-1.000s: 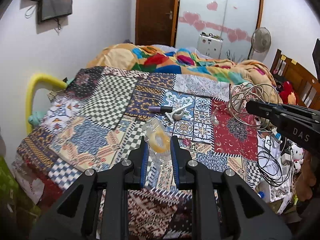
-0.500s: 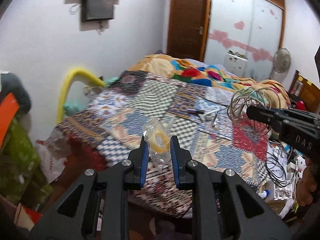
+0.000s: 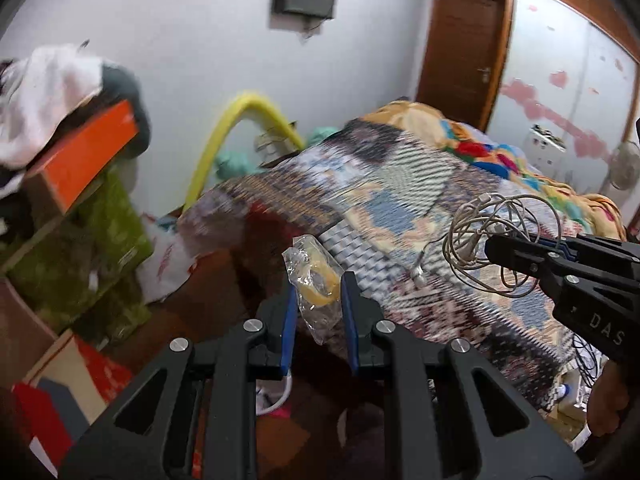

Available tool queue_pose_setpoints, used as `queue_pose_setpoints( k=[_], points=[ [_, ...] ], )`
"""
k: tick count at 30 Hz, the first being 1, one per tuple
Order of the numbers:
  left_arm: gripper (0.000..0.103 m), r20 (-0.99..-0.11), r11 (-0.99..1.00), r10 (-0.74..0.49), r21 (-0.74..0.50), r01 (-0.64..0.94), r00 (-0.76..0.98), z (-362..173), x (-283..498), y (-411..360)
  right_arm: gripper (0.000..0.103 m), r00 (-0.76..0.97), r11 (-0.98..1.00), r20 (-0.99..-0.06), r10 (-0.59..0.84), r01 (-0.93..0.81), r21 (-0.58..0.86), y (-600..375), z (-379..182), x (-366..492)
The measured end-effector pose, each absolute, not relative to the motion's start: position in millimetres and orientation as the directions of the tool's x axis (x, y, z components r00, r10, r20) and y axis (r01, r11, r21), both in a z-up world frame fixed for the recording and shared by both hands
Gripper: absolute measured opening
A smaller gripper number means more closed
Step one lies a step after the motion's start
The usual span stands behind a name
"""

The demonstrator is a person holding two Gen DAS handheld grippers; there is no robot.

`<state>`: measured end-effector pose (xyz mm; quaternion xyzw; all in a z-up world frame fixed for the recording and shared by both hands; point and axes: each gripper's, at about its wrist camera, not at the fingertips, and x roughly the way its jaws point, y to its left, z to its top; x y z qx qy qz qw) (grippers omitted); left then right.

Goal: Collect trash
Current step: 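Carry the earphone cable and plastic bag over the white bin with both tools, then open the right tool over the bin while the left tool releases the plastic bag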

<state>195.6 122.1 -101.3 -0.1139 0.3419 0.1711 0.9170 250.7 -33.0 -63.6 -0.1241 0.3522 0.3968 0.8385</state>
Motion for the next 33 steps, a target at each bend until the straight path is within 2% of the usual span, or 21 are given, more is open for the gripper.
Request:
queue_pose_setpoints(
  k=[10, 22, 29, 31, 33],
  points=[
    [0.020, -0.756, 0.856, 0.267, -0.099, -0.508, 0.597, -161.8, 161.2, 200.4, 0.010, 0.253, 0.565, -0.798, 0.547, -0.815, 0.129, 53.3, -122.2, 232.0],
    [0.020, -0.872, 0.803, 0.185, -0.131, -0.581, 0.452, -251.7, 159.3, 255.8, 0.010, 0.023, 0.537, -0.921, 0.388, -0.818, 0.206, 141.7, -224.9, 239.9],
    [0.020, -0.912, 0.780, 0.130, -0.148, -0.607, 0.389, -292.1, 160.4, 272.9, 0.012, -0.053, 0.539, -0.954, 0.294, -0.816, 0.211, 179.6, -268.9, 247.7],
    [0.020, -0.920, 0.776, 0.116, -0.152, -0.612, 0.375, -300.6, 162.4, 276.9, 0.017, -0.086, 0.536, -0.958, 0.274, -0.813, 0.226, 189.2, -278.3, 250.5],
    [0.020, -0.924, 0.773, 0.101, -0.161, -0.613, 0.369, -305.8, 165.1, 280.5, 0.035, -0.112, 0.534, -0.958, 0.263, -0.810, 0.242, 194.3, -283.8, 254.3]
  ],
)
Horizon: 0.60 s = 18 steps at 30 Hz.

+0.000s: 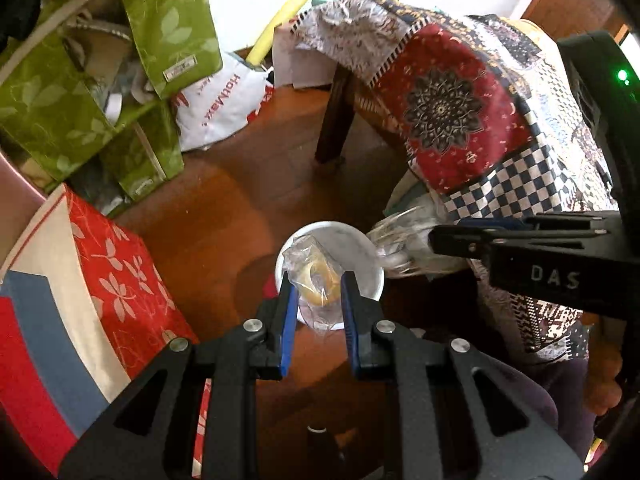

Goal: Collect trash
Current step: 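Open the right tool over the bin while the left tool releases the plastic bag, then move both open tools back over the bed toward the remaining items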

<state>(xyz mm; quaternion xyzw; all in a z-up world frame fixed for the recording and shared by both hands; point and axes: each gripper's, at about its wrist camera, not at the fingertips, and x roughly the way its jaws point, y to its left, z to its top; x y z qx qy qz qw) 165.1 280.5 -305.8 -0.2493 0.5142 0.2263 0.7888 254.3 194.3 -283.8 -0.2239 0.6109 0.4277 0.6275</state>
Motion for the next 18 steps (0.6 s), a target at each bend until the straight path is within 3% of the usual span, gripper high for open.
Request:
queue_pose_setpoints(
  k=[2, 18],
  points=[
    [0.020, -0.928, 0.772, 0.087, -0.167, -0.613, 0.363, -311.4, 169.1, 283.7, 0.039, -0.116, 0.540, -0.954, 0.277, -0.803, 0.254, 195.4, -283.7, 257.7],
    [0.026, -0.944, 0.795, -0.006, -0.205, -0.572, 0.330, -321.2, 206.1, 276.5, 0.040, -0.017, 0.562, -0.939, 0.342, -0.798, 0.219, 159.9, -243.9, 273.0]
  ],
)
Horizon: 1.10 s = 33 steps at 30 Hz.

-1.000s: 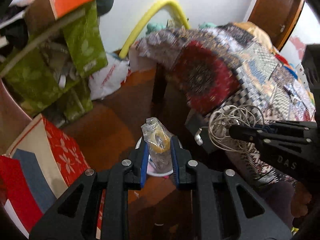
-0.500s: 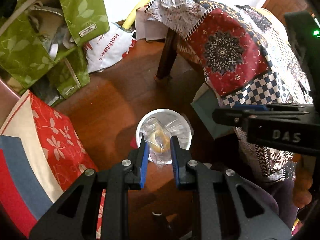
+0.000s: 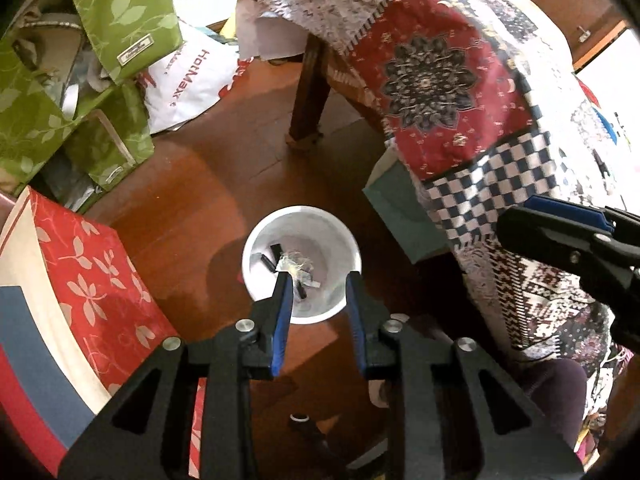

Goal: Collect trash
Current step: 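Move both open tools back over the bed toward the remaining items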

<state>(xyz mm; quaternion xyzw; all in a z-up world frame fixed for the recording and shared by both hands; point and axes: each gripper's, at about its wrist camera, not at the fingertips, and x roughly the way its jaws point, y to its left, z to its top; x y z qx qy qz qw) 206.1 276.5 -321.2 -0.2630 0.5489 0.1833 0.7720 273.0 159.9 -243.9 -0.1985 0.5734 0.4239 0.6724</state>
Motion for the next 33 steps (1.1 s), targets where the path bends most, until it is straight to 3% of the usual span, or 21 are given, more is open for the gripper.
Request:
queue_pose_setpoints(
  k=[8, 19, 31, 33],
  points=[
    [0.026, -0.918, 0.820, 0.080, -0.161, -0.549, 0.389, -270.8, 196.9, 256.9, 0.040, 0.039, 0.557, -0.909, 0.415, -0.801, 0.220, 129.5, -199.9, 267.0],
    [0.027, -0.789, 0.863, 0.179, -0.161, -0.478, 0.588, -152.3, 181.1, 199.9, 0.040, 0.239, 0.598, -0.793, 0.560, -0.779, 0.187, 51.1, -110.4, 253.2],
    [0.040, -0.616, 0.945, 0.126, -0.164, -0.283, 0.777, -53.0, 192.9, 94.4, 0.043, 0.497, 0.714, -0.630, 0.597, -0.688, 0.133, -62.1, -34.8, 252.3],
    [0.046, -0.597, 0.956, 0.114, -0.150, -0.250, 0.794, -44.8, 199.2, 76.4, 0.045, 0.528, 0.732, -0.610, 0.591, -0.669, 0.130, -80.3, -28.0, 253.8]
  ],
)
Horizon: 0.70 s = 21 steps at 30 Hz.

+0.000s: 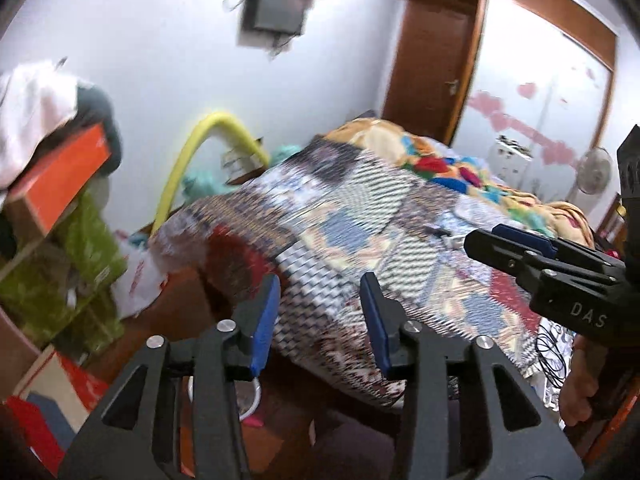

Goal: Collect trash
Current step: 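Move both open tools back over the bed toward the remaining items, then grasp the pink hair clip with the right tool while the left tool grasps the white razor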

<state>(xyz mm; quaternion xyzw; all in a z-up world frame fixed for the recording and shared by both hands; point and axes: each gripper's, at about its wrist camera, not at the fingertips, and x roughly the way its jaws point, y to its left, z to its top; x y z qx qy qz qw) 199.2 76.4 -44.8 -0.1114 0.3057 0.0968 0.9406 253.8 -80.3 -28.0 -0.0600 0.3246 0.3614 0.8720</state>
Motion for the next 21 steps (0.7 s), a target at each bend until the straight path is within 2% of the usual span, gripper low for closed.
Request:
queue_pose_setpoints(
  k=[4, 6, 7, 9, 11, 15, 21],
  points=[
    [0.051, -0.578, 0.977, 0.075, -0.120, -0.176, 0.812, -35.8, 218.4, 38.8, 0.051, 0.596, 0.783, -0.580, 0.556, -0.610, 0.124, -117.7, -19.6, 258.4],
    [0.053, -0.577, 0.982, 0.044, -0.126, -0.142, 0.816, -35.6, 227.0, 26.0, 0.061, 0.623, 0.809, -0.567, 0.539, -0.571, 0.141, -140.2, -17.2, 262.9],
    [0.055, -0.577, 0.984, 0.025, -0.128, -0.121, 0.816, -36.2, 234.0, 17.6, 0.062, 0.636, 0.820, -0.560, 0.530, -0.554, 0.147, -149.9, -16.3, 264.2],
    [0.070, -0.584, 0.987, 0.001, -0.131, -0.096, 0.812, -38.4, 245.9, 3.2, 0.062, 0.673, 0.850, -0.552, 0.492, -0.508, 0.138, -172.9, -15.7, 269.9],
    [0.074, -0.581, 0.986, -0.029, -0.150, -0.072, 0.814, -41.7, 261.0, -11.3, 0.062, 0.702, 0.874, -0.551, 0.452, -0.473, 0.113, -189.2, -16.1, 274.3],
    [0.074, -0.581, 0.987, -0.083, -0.159, -0.013, 0.810, -49.1, 291.4, -38.3, 0.062, 0.746, 0.913, -0.556, 0.367, -0.402, 0.064, -225.2, -21.3, 289.1],
    [0.074, -0.589, 0.983, -0.139, -0.181, 0.038, 0.796, -58.2, 337.1, -68.5, 0.062, 0.750, 0.946, -0.593, 0.292, -0.318, 0.063, -268.7, -37.3, 322.4]
  ],
)
